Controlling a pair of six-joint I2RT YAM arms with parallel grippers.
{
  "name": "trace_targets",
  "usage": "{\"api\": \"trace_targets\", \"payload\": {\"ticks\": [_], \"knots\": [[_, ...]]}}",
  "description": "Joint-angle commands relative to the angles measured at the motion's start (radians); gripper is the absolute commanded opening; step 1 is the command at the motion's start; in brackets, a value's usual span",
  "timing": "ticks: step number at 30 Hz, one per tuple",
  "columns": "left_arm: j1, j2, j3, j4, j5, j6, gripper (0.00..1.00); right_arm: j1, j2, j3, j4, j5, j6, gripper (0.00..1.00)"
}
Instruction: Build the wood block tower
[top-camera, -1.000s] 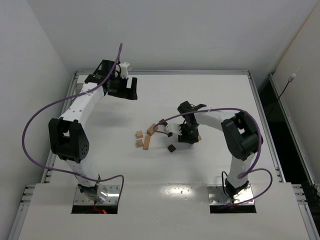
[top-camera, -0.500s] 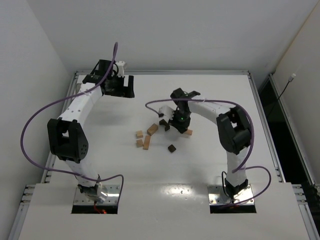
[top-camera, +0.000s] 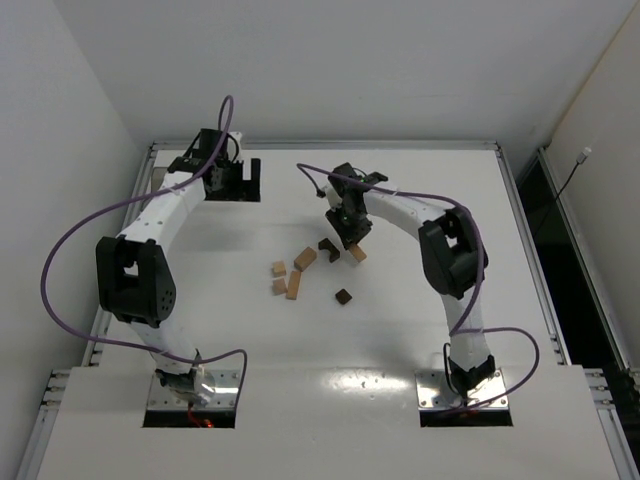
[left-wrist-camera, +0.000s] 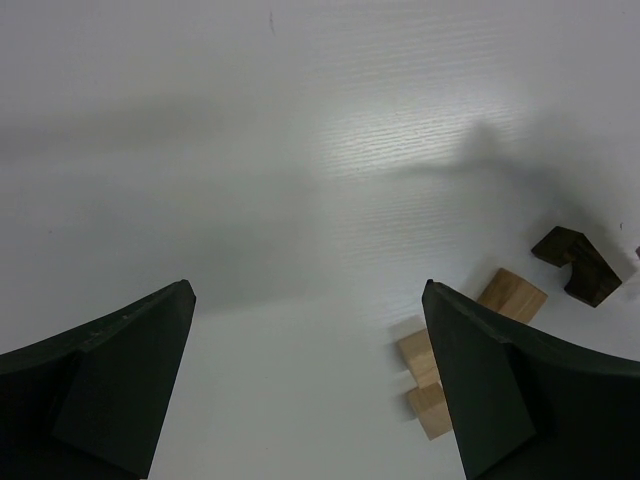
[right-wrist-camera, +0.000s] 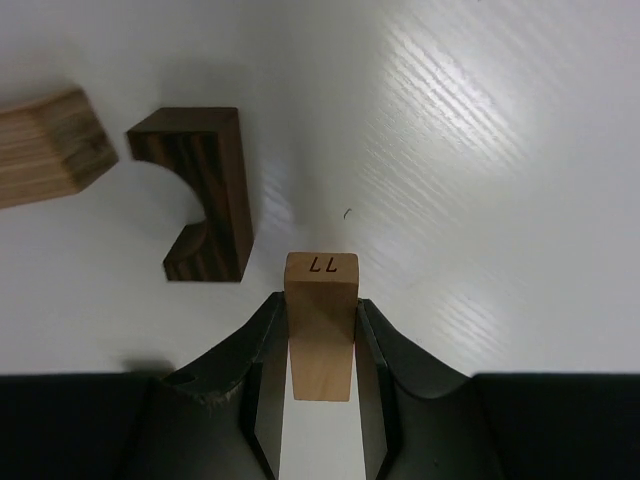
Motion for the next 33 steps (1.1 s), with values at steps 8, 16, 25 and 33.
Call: {"api": "trace_targets", "payload": {"ticks": [8,16,25,33], "knots": [[0.026,-0.019,0.078,0.012,-0.032,-0.019,0.97,0.048,0.108,0.115,0.024,0.048,0.154,0.00],[0.064,-0.019,0.069,0.012,-0.032,-0.039,0.97,0.173,0.173,0.221,0.024,0.019,0.212,0.00],[0.174,-0.028,0.069,0.021,0.031,-0.082,0.97,0.229,0.233,0.264,0.024,-0.040,0.297,0.00],[0.198,-0.037,0.035,0.044,0.062,-0.117,0.97,0.132,0.168,0.255,0.033,0.153,0.364,0.00]]}}
